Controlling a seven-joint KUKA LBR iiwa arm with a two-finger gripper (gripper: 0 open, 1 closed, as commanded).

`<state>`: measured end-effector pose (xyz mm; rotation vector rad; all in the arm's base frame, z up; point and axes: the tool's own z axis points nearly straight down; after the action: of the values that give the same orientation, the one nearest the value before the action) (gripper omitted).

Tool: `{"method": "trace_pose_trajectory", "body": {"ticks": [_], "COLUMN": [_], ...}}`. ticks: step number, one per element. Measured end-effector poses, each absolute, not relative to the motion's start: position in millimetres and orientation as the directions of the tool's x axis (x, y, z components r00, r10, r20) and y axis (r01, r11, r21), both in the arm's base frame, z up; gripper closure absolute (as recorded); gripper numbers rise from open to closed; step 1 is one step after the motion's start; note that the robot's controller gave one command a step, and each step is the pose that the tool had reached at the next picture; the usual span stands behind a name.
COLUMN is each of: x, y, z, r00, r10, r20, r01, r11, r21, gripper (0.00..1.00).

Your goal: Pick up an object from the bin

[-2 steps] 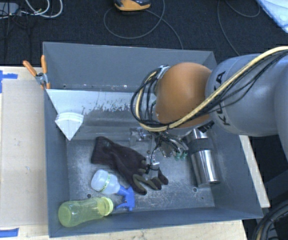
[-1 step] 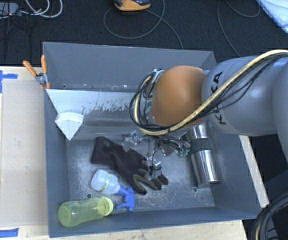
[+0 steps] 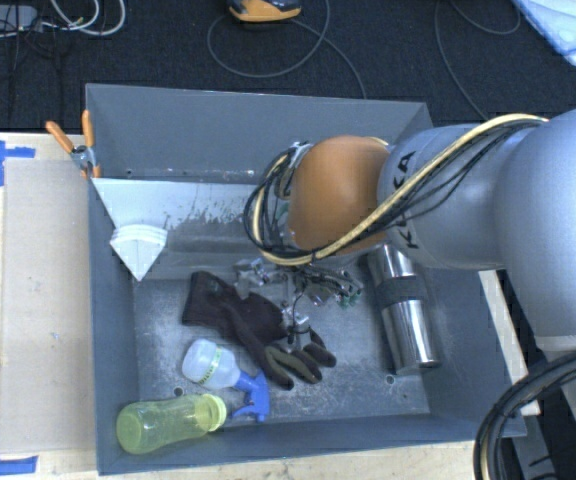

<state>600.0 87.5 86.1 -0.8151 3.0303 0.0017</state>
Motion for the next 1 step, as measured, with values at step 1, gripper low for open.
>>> {"method": "trace_pose_trajectory", "body": {"ticks": [1], "x": [586.6], "y": [82.0], "z": [75.9], "r00": [-0.662], "r10": [-0.749], "r20": [-0.014], "r01": [-0.749], "r11": [0.662], "r21": [-0.006], "gripper": [1.00]}}
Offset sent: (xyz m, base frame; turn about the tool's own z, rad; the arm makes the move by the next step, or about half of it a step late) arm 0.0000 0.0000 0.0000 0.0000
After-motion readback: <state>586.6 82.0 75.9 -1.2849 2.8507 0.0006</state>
